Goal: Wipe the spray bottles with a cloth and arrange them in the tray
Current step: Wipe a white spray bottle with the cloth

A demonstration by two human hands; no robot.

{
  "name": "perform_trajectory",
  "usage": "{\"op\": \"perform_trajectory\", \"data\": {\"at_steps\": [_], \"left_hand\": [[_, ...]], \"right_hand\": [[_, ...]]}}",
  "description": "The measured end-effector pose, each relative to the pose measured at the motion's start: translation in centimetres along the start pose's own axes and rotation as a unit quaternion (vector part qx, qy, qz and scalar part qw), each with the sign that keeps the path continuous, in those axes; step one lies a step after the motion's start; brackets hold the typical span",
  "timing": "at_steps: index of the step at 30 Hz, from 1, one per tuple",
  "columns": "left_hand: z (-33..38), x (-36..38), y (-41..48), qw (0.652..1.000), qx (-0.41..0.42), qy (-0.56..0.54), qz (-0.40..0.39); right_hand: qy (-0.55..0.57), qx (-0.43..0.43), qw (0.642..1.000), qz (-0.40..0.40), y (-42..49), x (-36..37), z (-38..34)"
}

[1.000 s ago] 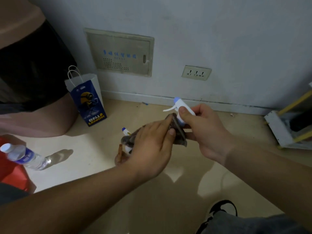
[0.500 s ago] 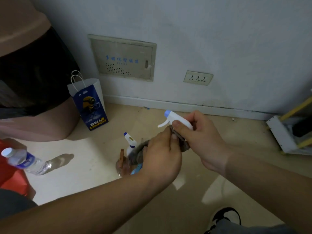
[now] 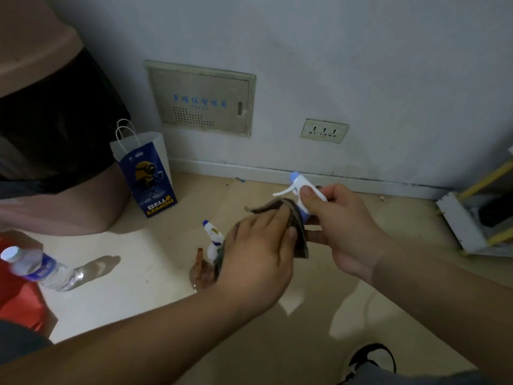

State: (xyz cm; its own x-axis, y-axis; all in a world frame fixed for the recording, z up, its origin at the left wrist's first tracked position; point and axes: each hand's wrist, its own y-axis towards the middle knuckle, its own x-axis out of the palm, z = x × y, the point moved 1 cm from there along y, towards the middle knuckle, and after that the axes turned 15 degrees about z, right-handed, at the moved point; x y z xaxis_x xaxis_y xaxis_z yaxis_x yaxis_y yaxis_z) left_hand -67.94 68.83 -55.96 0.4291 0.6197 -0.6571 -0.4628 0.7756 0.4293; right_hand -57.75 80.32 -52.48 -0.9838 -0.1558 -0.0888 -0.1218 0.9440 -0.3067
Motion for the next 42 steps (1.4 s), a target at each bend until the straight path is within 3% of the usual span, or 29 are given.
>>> {"op": "perform_trajectory", "data": {"at_steps": [1, 3, 6, 8, 10, 12, 16, 20, 22, 23, 25, 28, 32, 34, 37, 42], "left_hand": [[-1.1, 0.1, 0.4, 0.999, 0.03, -0.011, -0.001], [-4.0, 0.9, 0.6, 0.996, -0.001, -0.083, -0.028], [-7.0, 2.2, -0.1, 0.956, -0.219, -0.175, -0.084], [-6.4, 2.8, -0.6, 0.942, -0.279, -0.168, -0.08], [-4.3, 2.5, -0.6, 0.968, -0.223, -0.106, -0.037], [-2.1, 1.4, -0.1, 0.997, -0.078, -0.009, 0.012], [-0.3, 1.0, -0.2, 0.985, 0.124, 0.113, -0.028], [-2.5, 0.3, 2.0, 0.973, 0.202, 0.1, -0.043], [-4.1, 0.1, 2.6, 0.99, 0.121, 0.05, -0.049], [-4.5, 0.1, 2.6, 0.998, 0.038, -0.003, -0.055], [-4.2, 0.1, 2.6, 0.979, -0.136, -0.138, -0.061], [-3.7, -0.1, 3.2, 0.905, -0.305, -0.294, -0.029], [-3.8, -0.1, 3.6, 0.745, -0.502, -0.438, -0.027], [-3.1, 0.1, 3.4, 0.709, -0.545, -0.445, -0.046], [-1.8, -0.1, 3.2, 0.684, -0.57, -0.449, -0.079], [-1.5, -0.2, 3.1, 0.695, -0.567, -0.438, -0.059]], "right_hand": [[0.009, 0.009, 1.0, 0.002, 0.1, 0.0, -0.2], [0.016, 0.011, 1.0, 0.023, 0.7, -0.3, -0.7], [0.032, 0.021, 0.998, 0.059, 1.7, -1.0, -1.3], [0.039, 0.036, 0.996, 0.068, 2.0, -1.2, -1.1], [0.048, 0.053, 0.995, 0.065, 2.1, -1.1, -0.8], [0.06, 0.074, 0.994, 0.048, 1.9, -0.8, -0.4], [0.064, 0.099, 0.993, 0.0, 1.2, -0.1, 0.1], [0.083, 0.098, 0.992, 0.008, 1.6, -0.5, -0.6], [0.087, 0.086, 0.992, 0.026, 2.1, -0.9, -1.0], [0.084, 0.081, 0.993, 0.033, 2.2, -1.0, -1.1], [0.082, 0.078, 0.993, 0.044, 2.5, -1.2, -1.2], [0.084, 0.074, 0.992, 0.05, 2.6, -1.4, -1.3], [0.084, 0.062, 0.994, 0.033, 2.6, -1.6, -1.3], [0.073, 0.045, 0.996, 0.027, 2.4, -1.7, -1.5], [0.059, 0.019, 0.998, 0.018, 1.9, -1.9, -2.0], [-0.004, -0.016, 1.0, -0.014, 1.3, -1.9, -1.8]]}}
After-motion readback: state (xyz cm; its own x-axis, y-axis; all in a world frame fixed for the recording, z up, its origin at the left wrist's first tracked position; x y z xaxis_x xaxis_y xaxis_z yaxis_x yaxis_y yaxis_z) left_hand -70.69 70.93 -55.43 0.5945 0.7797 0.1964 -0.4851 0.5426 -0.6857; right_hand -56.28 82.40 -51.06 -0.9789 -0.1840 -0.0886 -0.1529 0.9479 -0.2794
